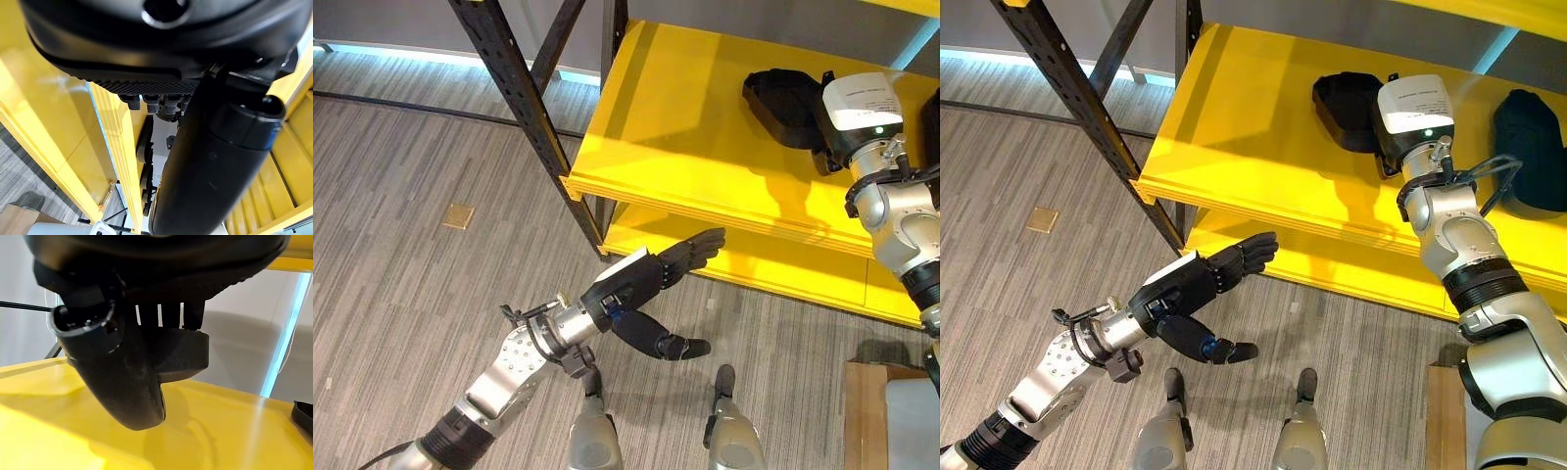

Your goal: Move parts from the plastic box to the shelf.

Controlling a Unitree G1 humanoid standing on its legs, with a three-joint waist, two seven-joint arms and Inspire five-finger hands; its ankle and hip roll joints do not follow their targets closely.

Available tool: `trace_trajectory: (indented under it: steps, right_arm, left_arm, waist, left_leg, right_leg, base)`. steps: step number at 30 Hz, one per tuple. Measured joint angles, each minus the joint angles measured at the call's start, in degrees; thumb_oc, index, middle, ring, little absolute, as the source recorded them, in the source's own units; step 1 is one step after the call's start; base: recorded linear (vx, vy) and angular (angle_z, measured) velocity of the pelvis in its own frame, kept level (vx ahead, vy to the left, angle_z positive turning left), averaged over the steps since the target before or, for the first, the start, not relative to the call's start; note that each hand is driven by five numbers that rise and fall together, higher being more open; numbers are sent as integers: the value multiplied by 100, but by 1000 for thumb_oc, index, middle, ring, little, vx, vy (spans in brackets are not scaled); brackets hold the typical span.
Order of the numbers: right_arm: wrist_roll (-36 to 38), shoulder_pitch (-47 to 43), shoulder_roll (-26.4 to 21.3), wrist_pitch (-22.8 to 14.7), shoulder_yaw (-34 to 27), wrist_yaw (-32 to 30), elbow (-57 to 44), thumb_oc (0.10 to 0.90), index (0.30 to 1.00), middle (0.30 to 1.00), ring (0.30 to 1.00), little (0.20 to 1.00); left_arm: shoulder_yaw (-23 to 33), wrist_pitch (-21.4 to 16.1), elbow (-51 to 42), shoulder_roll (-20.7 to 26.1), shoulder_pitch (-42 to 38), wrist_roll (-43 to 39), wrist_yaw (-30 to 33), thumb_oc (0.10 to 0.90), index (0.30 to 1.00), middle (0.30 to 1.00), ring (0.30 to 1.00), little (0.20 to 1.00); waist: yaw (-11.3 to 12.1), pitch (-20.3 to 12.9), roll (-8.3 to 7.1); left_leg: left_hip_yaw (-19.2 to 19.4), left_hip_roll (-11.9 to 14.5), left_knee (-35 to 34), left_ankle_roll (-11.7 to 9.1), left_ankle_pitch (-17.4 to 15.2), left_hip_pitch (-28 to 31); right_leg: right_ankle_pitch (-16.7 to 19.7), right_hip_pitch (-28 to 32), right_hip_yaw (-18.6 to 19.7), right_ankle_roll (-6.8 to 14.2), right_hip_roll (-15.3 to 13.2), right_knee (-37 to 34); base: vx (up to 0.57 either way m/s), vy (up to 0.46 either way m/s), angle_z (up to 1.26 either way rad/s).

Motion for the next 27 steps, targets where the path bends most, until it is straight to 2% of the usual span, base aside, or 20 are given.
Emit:
trace_trajectory:
  steps: [4, 7, 15, 20, 27]
  right_arm:
    - [46, 18, 140, 307, 0, 30, 37, 400, 300, 300, 300, 300]
    - [264, 17, 169, 333, -22, 2, 130, 400, 300, 300, 300, 300]
    - [885, 16, 403, 703, -78, -272, 527, 400, 300, 300, 300, 300]
    - [1012, 11, 545, 713, -308, -434, 563, 400, 300, 300, 300, 300]
    - [1003, -34, 614, 749, -311, -485, 685, 400, 300, 300, 300, 300]
  left_arm:
    - [5, 119, 1, 0, 7, -4, 55, 900, 1000, 1000, 1000, 1000]
    - [5, 127, 0, -1, 8, -4, 57, 900, 1000, 1000, 1000, 1000]
    - [-44, 194, 1, -154, -20, 18, 72, 900, 1000, 1000, 1000, 1000]
    - [-59, 194, 0, -229, -143, 47, 103, 900, 1000, 1000, 1000, 1000]
    - [-67, 194, 0, -226, -185, 48, 291, 900, 1000, 1000, 1000, 1000]
  waist:
    - [-9, -7, 13]
    - [0, -33, 68]
    - [-15, -37, 357]
    - [-18, -32, 418]
    - [-27, 4, 501]
  left_leg:
    - [-3, 0, 6, 14, -8, -8]
    - [-14, 0, 10, 15, -8, -60]
    - [-26, -110, 25, 6, 29, -251]
    - [-5, -171, 26, 8, 29, -340]
    - [3, -257, 22, 27, 18, -339]
  right_leg:
    - [-1, -12, 9, 0, -1, 3]
    - [-3, -69, 12, 2, -4, 22]
    - [-6, -277, 24, 16, -122, 77]
    - [2, -394, 49, 36, -180, 102]
    - [-2, -397, 57, 55, -269, 100]
  base:
    - [-32, -24, 0]
    - [-63, -29, 1]
    - [-74, 8, 1]
    - [-35, 42, -1]
    - [-14, 27, 1]
